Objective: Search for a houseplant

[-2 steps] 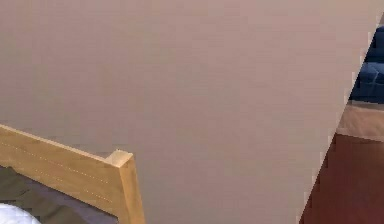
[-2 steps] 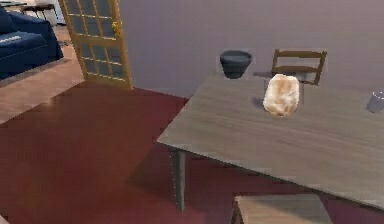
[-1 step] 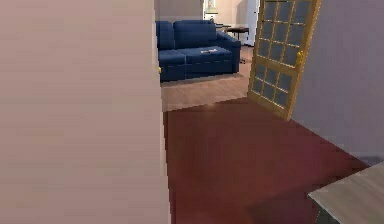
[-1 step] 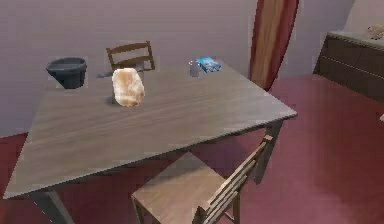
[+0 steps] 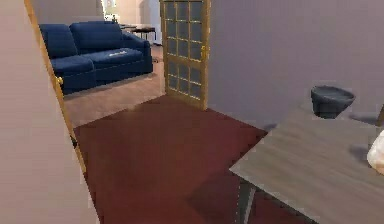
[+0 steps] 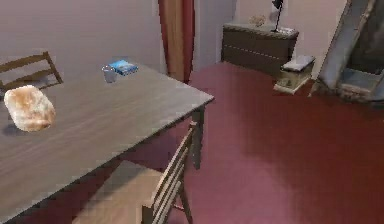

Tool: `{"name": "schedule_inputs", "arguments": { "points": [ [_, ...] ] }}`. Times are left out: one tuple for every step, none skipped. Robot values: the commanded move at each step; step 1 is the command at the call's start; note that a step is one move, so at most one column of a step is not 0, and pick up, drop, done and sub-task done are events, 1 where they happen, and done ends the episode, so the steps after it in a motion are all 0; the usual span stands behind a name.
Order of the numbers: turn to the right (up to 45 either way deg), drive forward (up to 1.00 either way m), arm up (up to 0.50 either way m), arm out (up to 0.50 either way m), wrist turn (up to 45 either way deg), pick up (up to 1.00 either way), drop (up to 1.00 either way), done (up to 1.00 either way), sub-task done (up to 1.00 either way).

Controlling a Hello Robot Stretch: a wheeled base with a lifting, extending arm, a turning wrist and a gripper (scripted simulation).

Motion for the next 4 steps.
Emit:
{"name": "schedule_inputs", "arguments": {
  "points": [
    [0.0, 0.4, 0.0, 0.0, 0.0, 0.0, 0.0, 0.0, 0.0],
    [-12.0, 0.0, 0.0, 0.0, 0.0, 0.0, 0.0, 0.0, 0.0],
    [0.0, 1.0, 0.0, 0.0, 0.0, 0.0, 0.0, 0.0, 0.0],
    [-3.0, 0.0, 0.0, 0.0, 0.0, 0.0, 0.0, 0.0, 0.0]
  ]
}}
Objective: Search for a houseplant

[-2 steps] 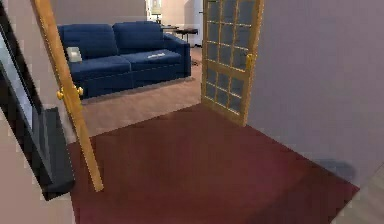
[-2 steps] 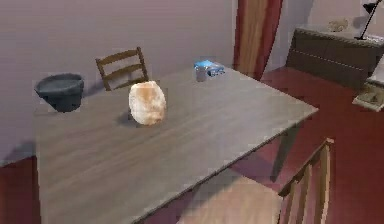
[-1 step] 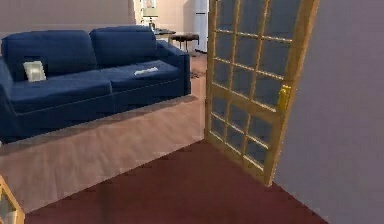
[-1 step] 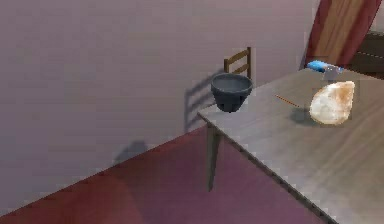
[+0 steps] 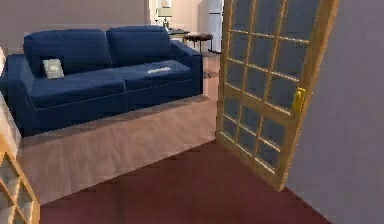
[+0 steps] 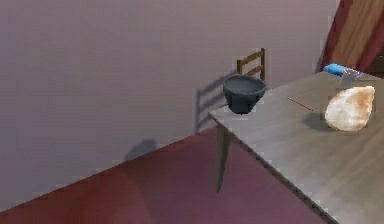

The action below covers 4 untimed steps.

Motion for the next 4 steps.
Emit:
{"name": "schedule_inputs", "arguments": {
  "points": [
    [0.0, 1.0, 0.0, 0.0, 0.0, 0.0, 0.0, 0.0, 0.0],
    [0.0, 1.0, 0.0, 0.0, 0.0, 0.0, 0.0, 0.0, 0.0],
    [0.0, 0.1, 0.0, 0.0, 0.0, 0.0, 0.0, 0.0, 0.0],
    [12.0, 0.0, 0.0, 0.0, 0.0, 0.0, 0.0, 0.0, 0.0]
  ]
}}
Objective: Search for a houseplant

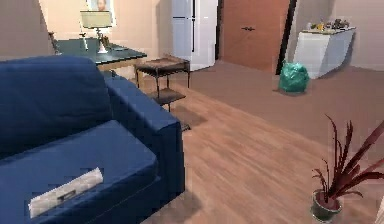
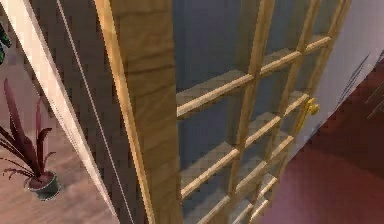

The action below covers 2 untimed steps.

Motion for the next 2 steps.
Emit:
{"name": "schedule_inputs", "arguments": {
  "points": [
    [0.0, 0.2, 0.0, 0.0, 0.0, 0.0, 0.0, 0.0, 0.0],
    [36.0, 0.0, 0.0, 0.0, 0.0, 0.0, 0.0, 0.0, 0.0]
  ]
}}
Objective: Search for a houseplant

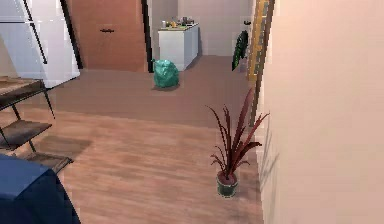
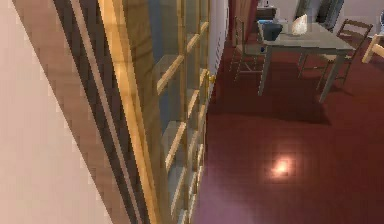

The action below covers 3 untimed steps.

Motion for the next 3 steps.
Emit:
{"name": "schedule_inputs", "arguments": {
  "points": [
    [0.0, 0.15, 0.0, 0.0, 0.0, 0.0, 0.0, 0.0, 0.0],
    [12.0, 0.0, 0.0, 0.0, 0.0, 0.0, 0.0, 0.0, 0.0],
    [0.0, 0.0, 0.0, 0.0, 0.0, 0.0, 0.0, 1.0, 0.0]
  ]
}}
